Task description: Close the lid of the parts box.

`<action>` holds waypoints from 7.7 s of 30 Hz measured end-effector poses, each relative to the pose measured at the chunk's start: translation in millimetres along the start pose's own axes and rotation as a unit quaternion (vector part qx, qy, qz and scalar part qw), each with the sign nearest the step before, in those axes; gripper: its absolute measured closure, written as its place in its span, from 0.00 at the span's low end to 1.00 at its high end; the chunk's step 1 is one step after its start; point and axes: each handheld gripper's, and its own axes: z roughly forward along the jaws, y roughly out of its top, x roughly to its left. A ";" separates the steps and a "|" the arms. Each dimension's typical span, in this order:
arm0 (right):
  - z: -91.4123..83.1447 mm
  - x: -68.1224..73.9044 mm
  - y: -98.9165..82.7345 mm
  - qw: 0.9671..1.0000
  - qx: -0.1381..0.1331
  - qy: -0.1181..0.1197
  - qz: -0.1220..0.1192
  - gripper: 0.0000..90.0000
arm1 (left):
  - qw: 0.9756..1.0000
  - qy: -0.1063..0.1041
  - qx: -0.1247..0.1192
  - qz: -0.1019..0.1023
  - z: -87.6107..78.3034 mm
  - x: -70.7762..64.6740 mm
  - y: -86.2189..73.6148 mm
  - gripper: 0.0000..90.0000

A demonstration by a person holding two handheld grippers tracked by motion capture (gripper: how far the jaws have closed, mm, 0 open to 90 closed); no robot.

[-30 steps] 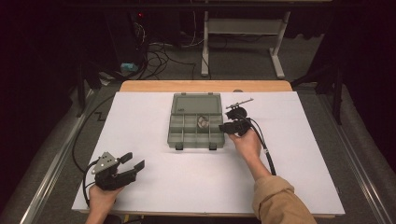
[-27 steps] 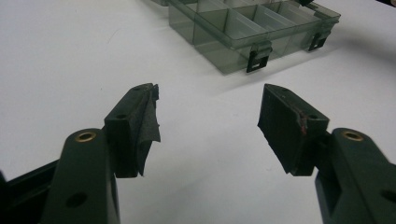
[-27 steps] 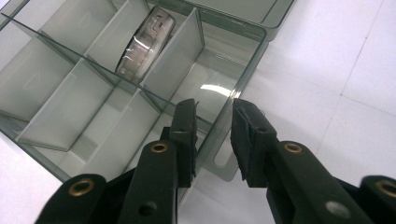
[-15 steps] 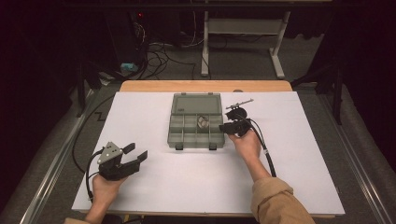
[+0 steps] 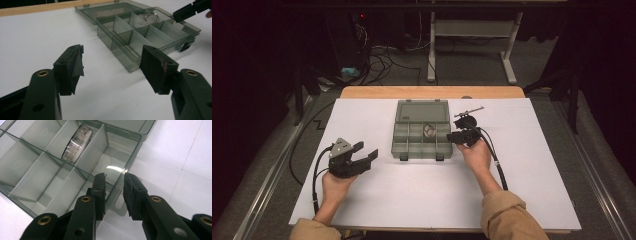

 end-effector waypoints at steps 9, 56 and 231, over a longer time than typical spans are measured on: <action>0.0 -0.4 0.1 1.000 0.000 0.001 -0.002 0.80 | 1.000 0.011 0.002 -0.007 18.4 1.8 3.5 0.38; -0.1 -1.7 1.0 1.000 0.004 0.006 0.010 0.80 | 0.997 0.045 0.061 0.020 97.3 -6.6 20.7 0.47; 0.0 0.4 1.5 1.000 0.005 -0.003 0.002 0.80 | 0.982 0.064 0.177 -0.027 176.4 -8.2 56.4 0.74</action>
